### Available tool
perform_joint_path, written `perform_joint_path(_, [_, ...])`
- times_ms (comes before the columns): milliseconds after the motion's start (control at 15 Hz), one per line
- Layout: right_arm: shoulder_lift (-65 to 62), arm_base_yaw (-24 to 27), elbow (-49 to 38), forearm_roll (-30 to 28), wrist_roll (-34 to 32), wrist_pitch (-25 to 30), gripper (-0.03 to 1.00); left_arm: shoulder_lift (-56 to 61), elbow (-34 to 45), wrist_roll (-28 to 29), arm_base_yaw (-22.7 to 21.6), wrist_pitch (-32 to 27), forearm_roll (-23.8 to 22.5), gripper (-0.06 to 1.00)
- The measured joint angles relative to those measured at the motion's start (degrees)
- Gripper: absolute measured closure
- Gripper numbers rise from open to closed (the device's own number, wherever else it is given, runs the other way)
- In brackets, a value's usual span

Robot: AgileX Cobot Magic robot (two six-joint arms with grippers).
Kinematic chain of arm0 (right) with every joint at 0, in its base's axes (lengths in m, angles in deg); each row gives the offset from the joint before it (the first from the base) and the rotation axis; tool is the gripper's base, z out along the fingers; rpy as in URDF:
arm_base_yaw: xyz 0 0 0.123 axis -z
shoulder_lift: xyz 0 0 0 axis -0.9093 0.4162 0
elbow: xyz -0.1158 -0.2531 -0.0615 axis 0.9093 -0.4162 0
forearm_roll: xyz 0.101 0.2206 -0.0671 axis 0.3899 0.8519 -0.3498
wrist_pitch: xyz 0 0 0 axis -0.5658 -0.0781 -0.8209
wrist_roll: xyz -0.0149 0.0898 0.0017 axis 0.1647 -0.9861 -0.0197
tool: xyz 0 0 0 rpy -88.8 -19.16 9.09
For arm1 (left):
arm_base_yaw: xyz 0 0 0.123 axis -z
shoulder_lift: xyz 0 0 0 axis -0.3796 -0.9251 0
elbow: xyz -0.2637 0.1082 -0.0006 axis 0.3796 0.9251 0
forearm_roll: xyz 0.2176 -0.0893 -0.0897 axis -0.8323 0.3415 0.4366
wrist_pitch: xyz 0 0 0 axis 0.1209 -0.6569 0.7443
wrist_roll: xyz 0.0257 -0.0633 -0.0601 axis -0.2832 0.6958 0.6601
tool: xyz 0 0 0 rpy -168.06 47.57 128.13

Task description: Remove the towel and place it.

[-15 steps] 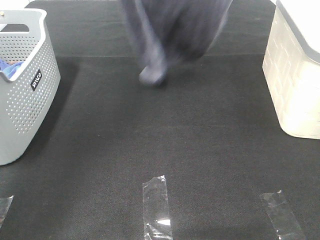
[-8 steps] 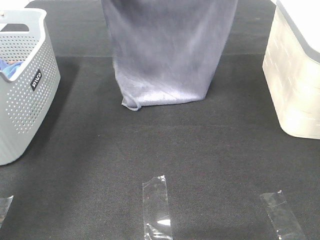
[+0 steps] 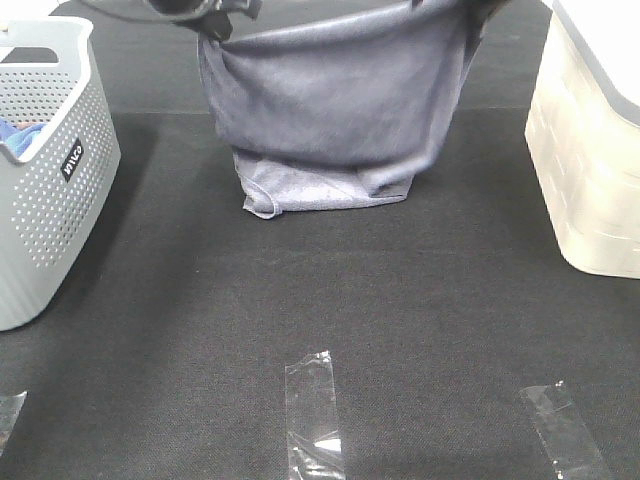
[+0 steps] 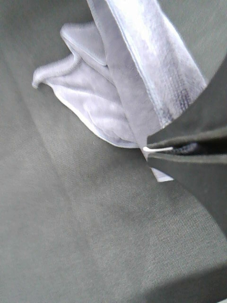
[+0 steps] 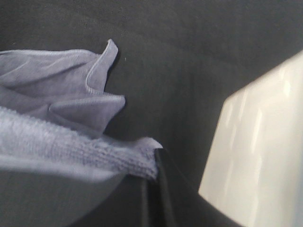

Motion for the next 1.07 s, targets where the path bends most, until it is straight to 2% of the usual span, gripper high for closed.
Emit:
perform_joint_path(67, [1.5, 0.0, -0.1, -2.2, 0.0, -3.9, 0.97, -0.9, 0.0, 0.0, -0.1, 4.6, -1.4, 0.94])
perform_joint_path(200, [3.9, 0.0, -0.1, -10.0, -0.6, -14.8, 0.97, -2.5, 0.1, 0.0, -0.1, 20.0, -6.0, 0.94])
perform_joint_path(333, [4.3, 0.0, 3.8, -20.9, -5.7, -23.8, 0.97, -2.5, 0.1, 0.0, -0.1, 42.0, -11.6, 0.94])
perform_joint_path(400, [3.8, 0.0, 7.4, -27.3, -8.2, -26.6, 0.97, -1.9, -0.2, -0.6, -0.1, 54.0, -14.4, 0.94])
perform_joint_path(467, [2.6, 0.0, 11.3, -33.2, -10.4, -27.7, 0.97, -1.3, -1.9, -2.0, -0.1, 63.2, -16.0, 0.94])
perform_joint_path(533, [0.9, 0.0, 15.4, -36.6, -12.5, -28.3, 0.97, -0.9, -5.5, -3.6, -0.1, 69.2, -16.4, 0.94])
perform_joint_path(600, [-1.0, 0.0, 18.3, -38.3, -13.8, -28.4, 0.97, -0.4, -10.3, -4.3, -0.1, 71.0, -16.6, 0.94])
perform_joint_path(667, [-3.1, 0.0, 20.0, -39.1, -14.7, -28.2, 0.97, 0.2, -14.5, -4.4, -0.1, 69.4, -16.6, 0.94])
perform_joint_path(867, [-3.6, -0.2, 20.6, -39.1, -15.0, -24.9, 0.97, 0.4, -17.6, -3.8, 0.2, 57.5, -16.7, 0.94])
perform_joint_path(1067, [-0.5, -0.3, 20.5, -34.5, -14.5, -15.9, 0.97, -2.1, -17.5, -3.6, 0.7, 43.6, -16.4, 0.94])
